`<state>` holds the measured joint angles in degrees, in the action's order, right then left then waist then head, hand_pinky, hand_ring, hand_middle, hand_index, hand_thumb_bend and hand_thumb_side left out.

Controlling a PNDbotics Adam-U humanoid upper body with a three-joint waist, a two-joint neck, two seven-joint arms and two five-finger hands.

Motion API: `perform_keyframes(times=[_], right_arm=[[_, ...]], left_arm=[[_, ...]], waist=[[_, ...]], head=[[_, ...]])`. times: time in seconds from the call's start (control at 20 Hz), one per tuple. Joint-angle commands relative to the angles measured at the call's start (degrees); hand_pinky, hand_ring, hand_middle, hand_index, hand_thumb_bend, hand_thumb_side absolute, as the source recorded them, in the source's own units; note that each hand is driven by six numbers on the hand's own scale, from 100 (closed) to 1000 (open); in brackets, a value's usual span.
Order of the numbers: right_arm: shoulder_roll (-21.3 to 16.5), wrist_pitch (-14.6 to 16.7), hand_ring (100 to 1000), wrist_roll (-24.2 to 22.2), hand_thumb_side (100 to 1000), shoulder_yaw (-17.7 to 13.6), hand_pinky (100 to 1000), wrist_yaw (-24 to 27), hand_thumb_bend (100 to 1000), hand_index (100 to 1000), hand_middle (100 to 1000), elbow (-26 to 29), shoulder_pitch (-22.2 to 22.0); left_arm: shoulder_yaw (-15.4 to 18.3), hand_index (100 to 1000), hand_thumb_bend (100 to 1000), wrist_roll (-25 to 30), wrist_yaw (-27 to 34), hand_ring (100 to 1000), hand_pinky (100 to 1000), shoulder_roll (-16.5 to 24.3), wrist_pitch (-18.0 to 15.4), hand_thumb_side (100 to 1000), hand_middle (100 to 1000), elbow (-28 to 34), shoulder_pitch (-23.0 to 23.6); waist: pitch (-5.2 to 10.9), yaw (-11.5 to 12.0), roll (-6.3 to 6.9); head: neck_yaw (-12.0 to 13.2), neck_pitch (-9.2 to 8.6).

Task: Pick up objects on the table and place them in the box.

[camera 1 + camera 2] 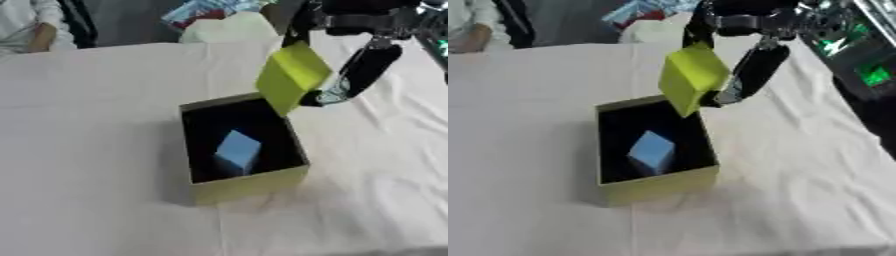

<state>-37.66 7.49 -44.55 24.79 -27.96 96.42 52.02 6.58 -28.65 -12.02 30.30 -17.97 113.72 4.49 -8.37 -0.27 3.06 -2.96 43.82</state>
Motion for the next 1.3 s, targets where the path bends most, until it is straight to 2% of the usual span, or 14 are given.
perform_keyframes(times=[0.05,0.25,0.5,0.65,0.95,1.15,1.3], right_arm=[[1.6,0.5,610,-0.4,359,0.4,743,-0.6,183,629,488,-2.5,2.3],[4.2,1.2,614,-1.0,380,1.4,744,-1.7,188,634,493,-5.5,3.8],[7.4,1.5,618,0.3,363,1.4,742,-7.2,209,636,495,-12.1,4.8],[8.6,2.6,618,1.6,388,1.3,742,-9.5,209,635,495,-15.8,4.7],[8.9,6.0,638,0.6,433,2.3,755,-9.0,220,652,510,-17.5,4.4],[9.1,7.2,690,-1.3,497,2.1,767,-8.1,209,685,576,-18.1,4.5],[9.1,8.2,795,-2.8,576,1.8,815,-7.2,209,793,753,-18.2,4.6]], left_arm=[[0.3,879,287,0.2,0.4,635,676,1.1,-0.1,961,696,0.9,-0.7],[0.2,879,287,0.4,0.7,635,675,1.1,-0.2,961,696,0.9,-0.9],[0.1,878,284,0.6,0.9,635,674,1.0,-0.2,960,696,0.9,-1.2],[0.1,877,287,0.6,1.0,635,674,0.9,-0.2,961,695,0.9,-1.2],[0.1,876,286,0.8,1.1,634,674,0.9,-0.3,961,695,0.9,-1.5],[0.1,875,287,0.8,1.1,634,673,0.9,-0.3,960,694,0.9,-1.6],[0.1,874,287,0.8,1.2,634,673,0.9,-0.3,959,694,0.9,-1.7]], waist=[[0.6,0.2,-0.06],[0.65,0.4,-0.08],[0.66,0.8,-0.07],[0.5,1.0,-0.08],[0.29,1.1,-0.1],[0.33,1.1,-0.06],[0.31,1.1,-0.07]], head=[[-0.2,0.3],[-0.5,0.3],[-0.8,0.3],[-0.9,0.3],[-0.8,0.3],[-0.7,0.3],[-0.7,0.3]])
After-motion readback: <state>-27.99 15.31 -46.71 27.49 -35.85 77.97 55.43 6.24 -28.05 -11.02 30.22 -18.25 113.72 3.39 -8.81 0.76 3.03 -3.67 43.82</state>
